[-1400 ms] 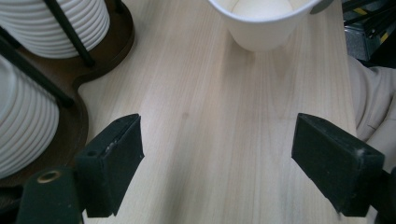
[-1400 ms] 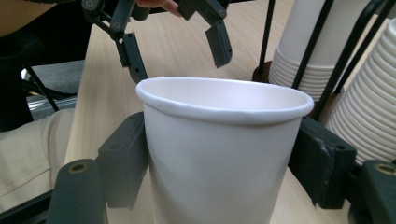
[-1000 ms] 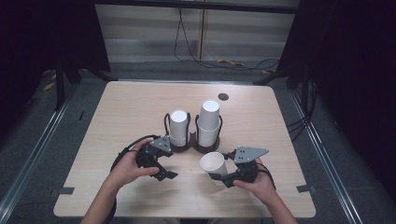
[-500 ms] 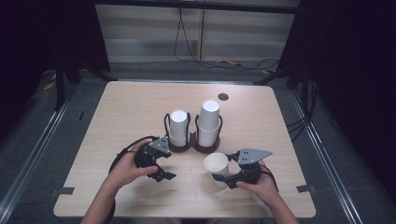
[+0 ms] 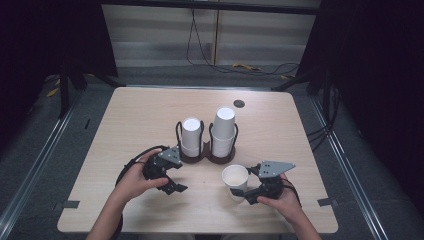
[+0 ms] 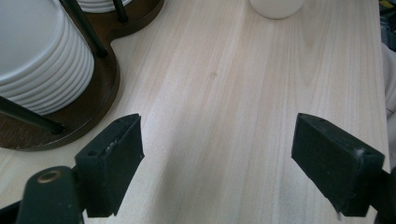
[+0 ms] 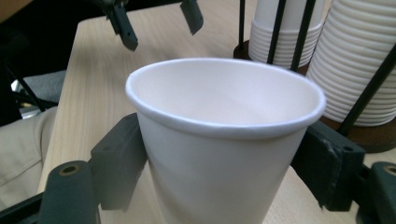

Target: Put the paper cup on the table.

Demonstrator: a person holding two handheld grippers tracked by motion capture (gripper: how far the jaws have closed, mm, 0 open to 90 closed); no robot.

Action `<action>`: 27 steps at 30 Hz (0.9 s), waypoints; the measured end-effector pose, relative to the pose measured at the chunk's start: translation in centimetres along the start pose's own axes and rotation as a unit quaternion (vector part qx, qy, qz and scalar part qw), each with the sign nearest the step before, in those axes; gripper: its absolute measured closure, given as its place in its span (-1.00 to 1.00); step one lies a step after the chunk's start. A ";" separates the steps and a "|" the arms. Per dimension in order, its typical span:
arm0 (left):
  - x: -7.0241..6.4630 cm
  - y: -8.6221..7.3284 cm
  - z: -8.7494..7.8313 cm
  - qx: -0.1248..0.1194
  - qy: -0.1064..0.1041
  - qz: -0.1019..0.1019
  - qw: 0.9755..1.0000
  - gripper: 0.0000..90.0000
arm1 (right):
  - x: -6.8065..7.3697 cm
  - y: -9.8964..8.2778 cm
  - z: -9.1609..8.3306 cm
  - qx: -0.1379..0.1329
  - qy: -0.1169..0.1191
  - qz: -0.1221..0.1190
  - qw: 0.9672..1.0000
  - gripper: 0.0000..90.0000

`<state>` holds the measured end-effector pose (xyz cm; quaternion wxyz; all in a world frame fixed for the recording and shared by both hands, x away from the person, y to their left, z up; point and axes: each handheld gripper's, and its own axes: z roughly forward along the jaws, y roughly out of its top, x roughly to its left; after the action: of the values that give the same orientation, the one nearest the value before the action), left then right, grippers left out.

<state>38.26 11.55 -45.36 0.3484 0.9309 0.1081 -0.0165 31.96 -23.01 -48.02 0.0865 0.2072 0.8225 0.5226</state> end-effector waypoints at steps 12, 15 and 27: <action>0.1 -0.2 0.0 0.005 -0.004 0.002 1.000 -0.63 | 0.1 -0.4 0.1 0.018 0.003 -0.002 1.000 -0.51; 0.0 -0.3 0.1 0.002 -0.005 -0.003 1.000 -0.63 | 0.0 -0.4 0.1 0.022 0.004 0.003 1.000 -0.55; 0.0 -0.3 -0.1 0.000 -0.004 -0.001 1.000 -0.63 | -0.1 -0.7 -1.4 0.049 -0.007 0.023 0.999 -0.70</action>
<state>38.18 11.82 -45.45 0.3490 0.9307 0.1074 -0.0201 31.38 -24.47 -48.04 0.0702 0.2333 0.8416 0.4820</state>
